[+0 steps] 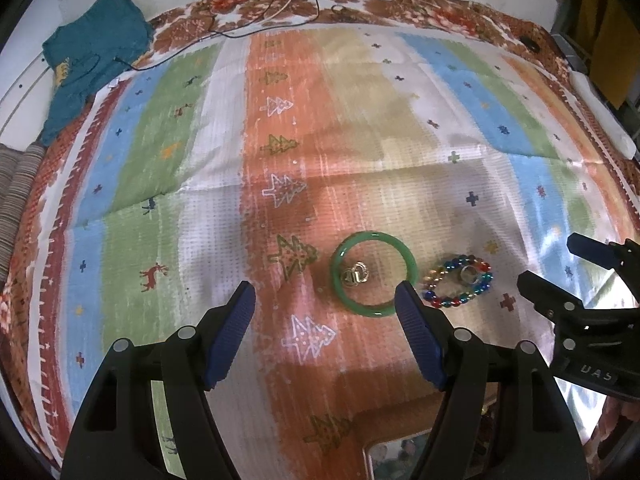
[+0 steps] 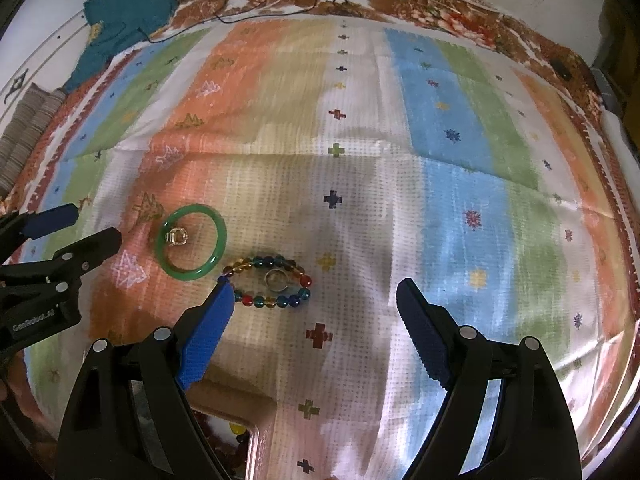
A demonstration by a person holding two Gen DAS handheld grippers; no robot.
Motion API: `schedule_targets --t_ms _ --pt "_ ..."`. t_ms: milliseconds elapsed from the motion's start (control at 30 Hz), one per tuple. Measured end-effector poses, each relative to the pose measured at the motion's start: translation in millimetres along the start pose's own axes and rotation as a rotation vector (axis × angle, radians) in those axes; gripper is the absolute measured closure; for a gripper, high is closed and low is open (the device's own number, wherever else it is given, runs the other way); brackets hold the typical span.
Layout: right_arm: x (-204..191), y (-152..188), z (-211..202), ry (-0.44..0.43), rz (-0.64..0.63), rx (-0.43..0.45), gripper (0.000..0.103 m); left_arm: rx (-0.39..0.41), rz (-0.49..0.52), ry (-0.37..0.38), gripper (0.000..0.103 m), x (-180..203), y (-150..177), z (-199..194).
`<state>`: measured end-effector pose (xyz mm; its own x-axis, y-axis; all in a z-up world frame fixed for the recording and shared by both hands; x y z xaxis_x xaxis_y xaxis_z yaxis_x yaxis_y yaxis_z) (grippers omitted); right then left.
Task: Organize jewelry
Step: 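Move both tools toward the green bangle and multicolour bead bracelet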
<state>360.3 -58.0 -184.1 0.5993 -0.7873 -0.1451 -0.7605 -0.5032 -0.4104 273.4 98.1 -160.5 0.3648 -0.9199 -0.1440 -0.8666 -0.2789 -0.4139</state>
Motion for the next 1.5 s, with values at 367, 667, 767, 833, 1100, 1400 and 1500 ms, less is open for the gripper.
schedule_targets --t_ms 367,667,767,833,1100,1400,1500 --pt "11 2 26 0.052 -0.012 -0.067 0.02 -0.025 0.022 -0.006 0.031 4 -6 22" --pt "20 2 42 0.066 -0.006 -0.099 0.02 -0.039 0.046 -0.016 0.031 9 -11 38" --pt "24 2 46 0.077 -0.002 -0.109 0.02 -0.048 0.051 -0.019 0.031 10 -14 45" --pt "26 2 50 0.078 0.0 -0.117 0.02 -0.05 0.056 -0.02 0.031 12 -16 48" --pt "30 2 64 0.084 -0.002 -0.147 0.02 -0.077 0.08 -0.025 0.031 19 -19 67" --pt "36 1 71 0.078 -0.001 -0.147 0.02 -0.1 0.099 -0.03 0.031 24 -20 86" --pt "35 0 73 0.089 -0.019 -0.144 0.02 -0.102 0.105 -0.029 0.032 26 -23 88"
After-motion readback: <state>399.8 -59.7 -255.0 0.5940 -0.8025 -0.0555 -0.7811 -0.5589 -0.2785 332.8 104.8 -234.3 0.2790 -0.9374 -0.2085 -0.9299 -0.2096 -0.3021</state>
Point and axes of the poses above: each gripper's, at about its wrist camera, not at the fingertips, and z roughly the way its jaws point, x to its right, y to its underside, the point moved 7 cm from there along z, roughly the way its jaws point, and after that the axes turned 10 degrees about -y, right-handed, at the moved point
